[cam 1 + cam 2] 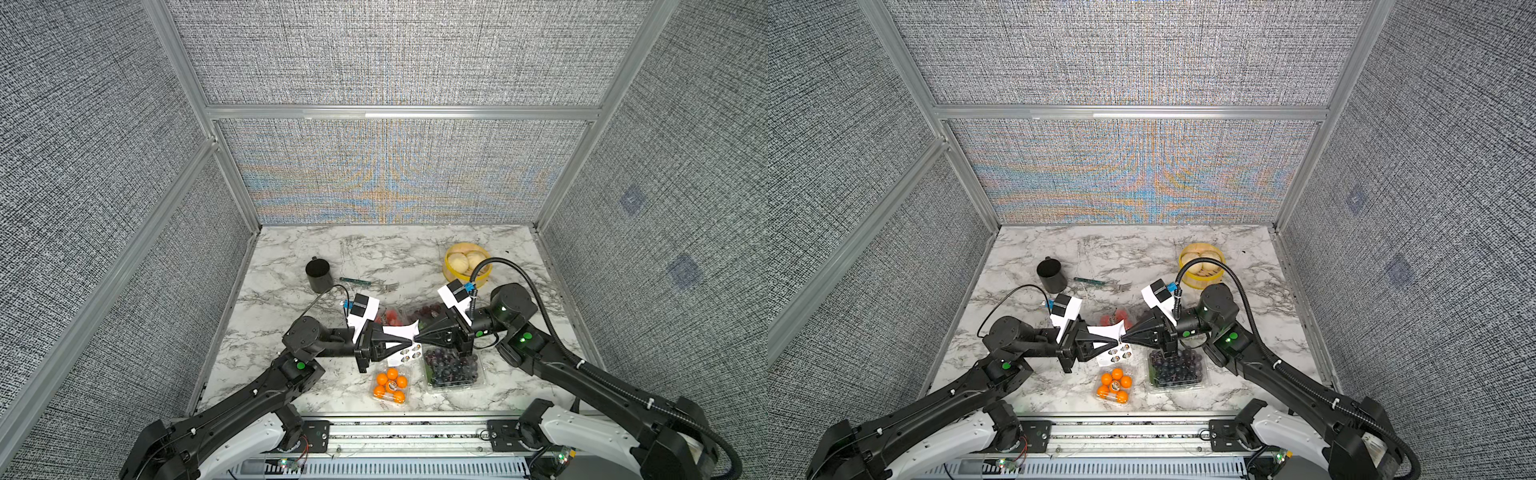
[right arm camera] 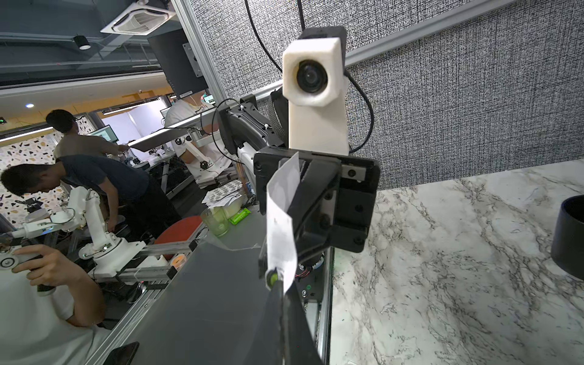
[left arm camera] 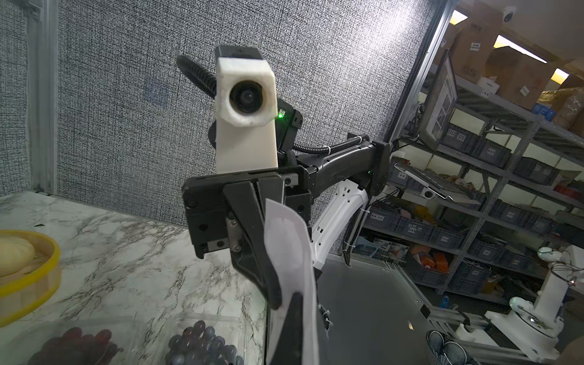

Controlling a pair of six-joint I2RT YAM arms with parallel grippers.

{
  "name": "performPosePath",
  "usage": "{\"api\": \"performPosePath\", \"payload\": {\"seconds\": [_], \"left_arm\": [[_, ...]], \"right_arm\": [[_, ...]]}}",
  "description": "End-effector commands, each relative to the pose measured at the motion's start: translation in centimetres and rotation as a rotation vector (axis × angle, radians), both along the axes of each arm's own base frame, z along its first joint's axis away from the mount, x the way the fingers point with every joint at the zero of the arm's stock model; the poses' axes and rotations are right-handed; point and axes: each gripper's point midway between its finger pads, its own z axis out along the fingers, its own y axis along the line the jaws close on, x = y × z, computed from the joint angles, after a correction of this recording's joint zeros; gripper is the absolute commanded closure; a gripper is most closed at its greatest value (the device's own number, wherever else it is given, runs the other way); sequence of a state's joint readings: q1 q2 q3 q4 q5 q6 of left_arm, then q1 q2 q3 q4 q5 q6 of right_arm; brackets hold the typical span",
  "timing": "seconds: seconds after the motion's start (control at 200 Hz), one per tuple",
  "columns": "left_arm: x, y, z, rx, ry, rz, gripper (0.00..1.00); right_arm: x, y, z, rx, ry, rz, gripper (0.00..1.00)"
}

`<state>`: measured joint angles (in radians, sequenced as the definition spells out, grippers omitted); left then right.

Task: Label fruit boxes
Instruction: Adjust the label sticker.

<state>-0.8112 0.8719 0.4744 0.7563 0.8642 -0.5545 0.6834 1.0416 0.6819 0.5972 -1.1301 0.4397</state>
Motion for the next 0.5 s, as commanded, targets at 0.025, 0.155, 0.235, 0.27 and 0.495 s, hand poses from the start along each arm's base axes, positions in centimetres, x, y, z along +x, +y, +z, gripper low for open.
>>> {"api": "performPosePath", "payload": {"seconds": [0.025,0.155,0.235,0.27,0.495], "left_arm": [[0.24,-0.01,0.07,-0.002,-0.019,0.021,1.0],[0.07,-0.13,0.14,-0.008,-0.015,0.0,1.0],[0.1,-0.13,0.06,-0.006,-0.015,0.001,1.0],[0.13,-0.12,-0.02,-0.003,-0.015,0.005,1.0],[0.38,0.19,-0.53,0.014,-0.019,0.045,1.0]], "right_arm": [[-0.37,-0.12,0.47,0.019,-0.011,0.02,1.0],[0.21,0.38,0.2,0.014,0.006,0.023,1.0],[0.12,0.46,0.37,0.023,0.012,0.046,1.0],[0.09,0.44,0.33,0.024,0.01,0.048,1.0],[-0.39,0.07,0.26,0.028,0.001,0.049,1.0]]}}
